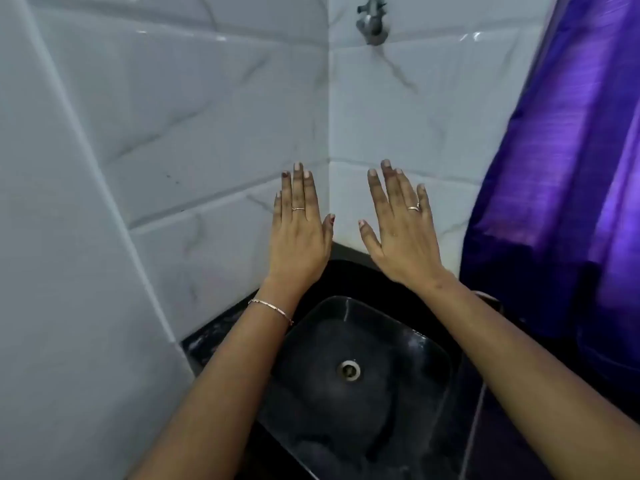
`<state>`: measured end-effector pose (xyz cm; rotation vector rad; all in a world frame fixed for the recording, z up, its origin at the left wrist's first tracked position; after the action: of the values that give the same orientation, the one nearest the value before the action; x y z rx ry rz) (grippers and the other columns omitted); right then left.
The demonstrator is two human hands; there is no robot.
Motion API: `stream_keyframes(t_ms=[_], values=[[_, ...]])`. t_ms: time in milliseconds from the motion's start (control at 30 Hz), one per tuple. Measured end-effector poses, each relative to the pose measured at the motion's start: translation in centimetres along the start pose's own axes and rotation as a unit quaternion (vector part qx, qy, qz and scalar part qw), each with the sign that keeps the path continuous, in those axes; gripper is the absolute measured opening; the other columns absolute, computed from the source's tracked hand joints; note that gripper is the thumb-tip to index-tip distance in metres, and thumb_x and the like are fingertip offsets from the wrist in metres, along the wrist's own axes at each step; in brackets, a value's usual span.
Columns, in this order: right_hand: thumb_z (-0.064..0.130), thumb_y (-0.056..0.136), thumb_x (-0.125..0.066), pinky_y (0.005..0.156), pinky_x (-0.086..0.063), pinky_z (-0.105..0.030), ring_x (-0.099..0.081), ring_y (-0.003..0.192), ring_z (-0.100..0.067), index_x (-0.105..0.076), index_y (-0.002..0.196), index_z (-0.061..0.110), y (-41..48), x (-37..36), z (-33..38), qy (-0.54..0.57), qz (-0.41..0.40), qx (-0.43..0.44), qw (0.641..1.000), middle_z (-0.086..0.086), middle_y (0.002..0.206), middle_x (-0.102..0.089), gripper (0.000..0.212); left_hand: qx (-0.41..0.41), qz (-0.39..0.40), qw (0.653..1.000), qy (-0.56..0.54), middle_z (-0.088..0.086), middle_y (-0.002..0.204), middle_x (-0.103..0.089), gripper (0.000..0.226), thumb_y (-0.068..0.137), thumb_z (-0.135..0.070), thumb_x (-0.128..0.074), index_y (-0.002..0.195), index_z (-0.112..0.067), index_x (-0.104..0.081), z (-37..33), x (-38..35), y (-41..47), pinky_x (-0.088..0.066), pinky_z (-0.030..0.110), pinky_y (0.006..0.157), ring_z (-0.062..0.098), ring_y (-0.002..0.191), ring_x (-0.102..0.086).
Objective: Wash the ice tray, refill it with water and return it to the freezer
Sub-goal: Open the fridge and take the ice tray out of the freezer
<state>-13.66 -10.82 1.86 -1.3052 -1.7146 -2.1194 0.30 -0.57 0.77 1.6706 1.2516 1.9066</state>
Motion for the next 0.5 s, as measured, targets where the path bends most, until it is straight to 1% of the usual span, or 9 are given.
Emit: stream_keyframes(t_ms=[67, 133, 200, 267, 367, 500], values=[[0.038, 0.097, -0.041, 0.118, -0.013, -0.054, -0.005, 0.150, -0.021, -0.004, 0.156, 0.017, -1.1, 0.3, 1.0, 0.034, 0.021, 0.017, 0.999, -0.003, 0.164, -0.002, 0.073, 0.040, 0.005, 0.999, 0.012, 0.017, 0.161, 0.003, 0.069, 0.102, -0.034, -0.033, 0.152, 0.000, 0.000, 0.0, 1.5, -1.9, -0.007, 0.042, 0.121, 0.029, 0.149, 0.005], [0.038, 0.097, -0.042, 0.119, -0.012, -0.053, -0.003, 0.150, -0.019, -0.003, 0.156, 0.018, -2.9, 0.0, 2.1, 0.062, 0.048, 0.041, 0.996, -0.001, 0.164, -0.001, 0.073, 0.063, 0.026, 0.997, 0.024, 0.017, 0.161, 0.004, 0.070, 0.102, -0.034, -0.033, 0.152, 0.000, 0.001, 0.3, 2.5, -4.7, -0.007, 0.042, 0.121, 0.028, 0.149, 0.006], [0.038, 0.098, -0.040, 0.120, -0.013, -0.051, -0.002, 0.150, -0.019, -0.003, 0.156, 0.016, -4.7, -0.2, 3.5, 0.088, 0.065, 0.069, 0.992, -0.001, 0.164, 0.000, 0.071, 0.095, 0.047, 0.994, 0.040, 0.016, 0.161, 0.005, 0.070, 0.102, -0.035, -0.032, 0.152, 0.000, 0.002, 0.4, 3.7, -8.0, -0.006, 0.041, 0.121, 0.027, 0.149, 0.006], [0.040, 0.099, -0.039, 0.120, -0.013, -0.049, -0.001, 0.150, -0.021, -0.007, 0.155, 0.014, -6.5, -0.2, 4.8, 0.111, 0.083, 0.079, 0.987, -0.003, 0.163, 0.000, 0.070, 0.124, 0.056, 0.989, 0.054, 0.016, 0.161, 0.005, 0.069, 0.103, -0.035, -0.030, 0.152, 0.000, 0.001, 0.7, 5.0, -11.3, -0.006, 0.041, 0.121, 0.027, 0.149, 0.006], [0.042, 0.099, -0.039, 0.119, -0.010, -0.047, 0.001, 0.150, -0.024, -0.011, 0.155, 0.015, -9.6, -0.1, 7.9, 0.145, 0.114, 0.117, 0.976, -0.006, 0.163, 0.004, 0.069, 0.180, 0.076, 0.977, 0.082, 0.017, 0.161, 0.005, 0.068, 0.103, -0.035, -0.030, 0.152, 0.001, 0.001, 1.0, 7.2, -16.6, -0.009, 0.043, 0.121, 0.027, 0.149, 0.006], [0.040, 0.098, -0.040, 0.120, -0.010, -0.046, 0.003, 0.150, -0.020, -0.009, 0.156, 0.016, -13.0, 0.2, 12.6, 0.221, 0.147, 0.161, 0.951, -0.003, 0.163, 0.002, 0.069, 0.258, 0.102, 0.954, 0.118, 0.016, 0.161, 0.009, 0.068, 0.104, -0.037, -0.027, 0.152, 0.000, 0.003, 1.5, 11.3, -23.0, -0.006, 0.041, 0.122, 0.026, 0.149, 0.010]])
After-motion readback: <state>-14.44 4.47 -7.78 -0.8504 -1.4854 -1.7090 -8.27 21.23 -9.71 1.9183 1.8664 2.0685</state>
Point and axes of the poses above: each hand's wrist, its own y-axis towards the middle knuckle, its own x-axis out of the back of the hand, z = x × y, the point moved 1 cm from there along y, towards the middle knuckle
